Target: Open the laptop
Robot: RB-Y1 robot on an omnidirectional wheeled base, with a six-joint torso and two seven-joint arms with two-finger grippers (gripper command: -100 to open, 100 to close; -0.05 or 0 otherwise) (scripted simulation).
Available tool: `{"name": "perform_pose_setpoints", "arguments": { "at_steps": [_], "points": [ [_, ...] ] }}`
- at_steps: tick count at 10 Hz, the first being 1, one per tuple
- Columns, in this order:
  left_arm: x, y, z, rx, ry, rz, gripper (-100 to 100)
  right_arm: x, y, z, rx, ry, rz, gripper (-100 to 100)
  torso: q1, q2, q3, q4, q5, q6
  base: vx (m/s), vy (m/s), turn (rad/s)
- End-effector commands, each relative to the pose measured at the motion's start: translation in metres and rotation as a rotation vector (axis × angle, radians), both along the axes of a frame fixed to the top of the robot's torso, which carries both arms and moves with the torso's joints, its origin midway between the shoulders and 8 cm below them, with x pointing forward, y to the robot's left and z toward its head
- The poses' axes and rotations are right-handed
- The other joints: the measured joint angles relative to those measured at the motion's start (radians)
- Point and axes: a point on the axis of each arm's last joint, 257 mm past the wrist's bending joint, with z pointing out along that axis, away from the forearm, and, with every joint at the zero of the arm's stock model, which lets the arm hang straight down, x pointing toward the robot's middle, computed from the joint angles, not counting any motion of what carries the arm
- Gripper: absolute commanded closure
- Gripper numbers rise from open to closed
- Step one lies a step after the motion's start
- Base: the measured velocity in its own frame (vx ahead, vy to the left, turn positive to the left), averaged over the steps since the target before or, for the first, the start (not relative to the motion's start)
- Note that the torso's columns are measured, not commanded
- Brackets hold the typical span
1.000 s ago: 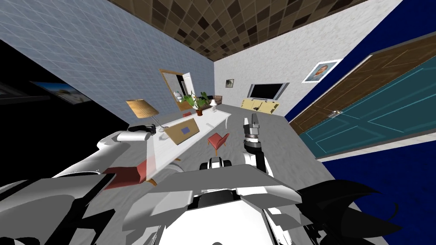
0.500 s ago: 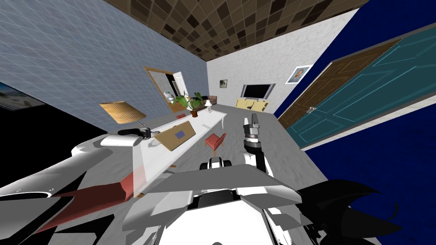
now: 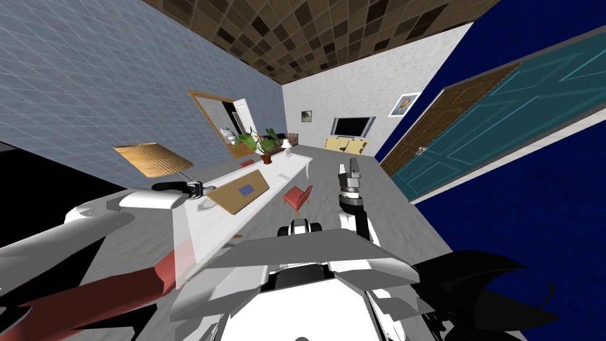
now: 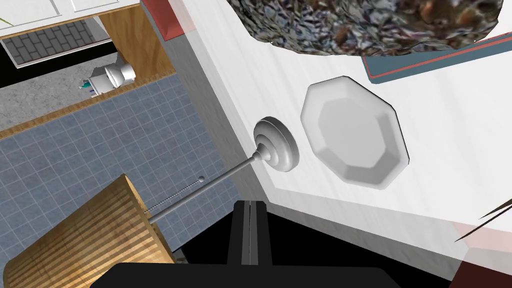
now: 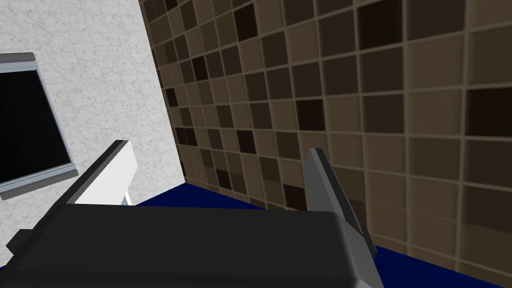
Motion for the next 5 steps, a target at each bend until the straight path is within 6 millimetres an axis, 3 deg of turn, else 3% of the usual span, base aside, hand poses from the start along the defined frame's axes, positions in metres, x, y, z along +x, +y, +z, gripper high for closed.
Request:
{"name": "perform_pose_setpoints", "arguments": {
  "at_steps": [1, 2, 5],
  "points": [
    [-0.028, -0.001, -0.018, -0.038, 0.065, 0.028, 100, 0.000, 0.000, 0.000, 0.000, 0.000, 0.000, 0, -0.001, 0.001, 0.001, 0.000, 0.000, 0.001, 0.026, 0.019, -0.338],
    [-0.036, -0.003, -0.018, -0.046, 0.079, 0.030, 100, 0.000, 0.000, 0.000, 0.000, 0.000, 0.000, 0, -0.001, -0.001, 0.000, 0.000, 0.000, 0.004, 0.026, 0.039, -0.162],
    [-0.044, 0.001, -0.018, -0.038, 0.090, 0.041, 100, 0.000, 0.000, 0.000, 0.000, 0.000, 0.000, 0, -0.001, -0.001, -0.001, 0.000, 0.000, 0.002, 0.005, 0.004, 0.006]
  ]
}}
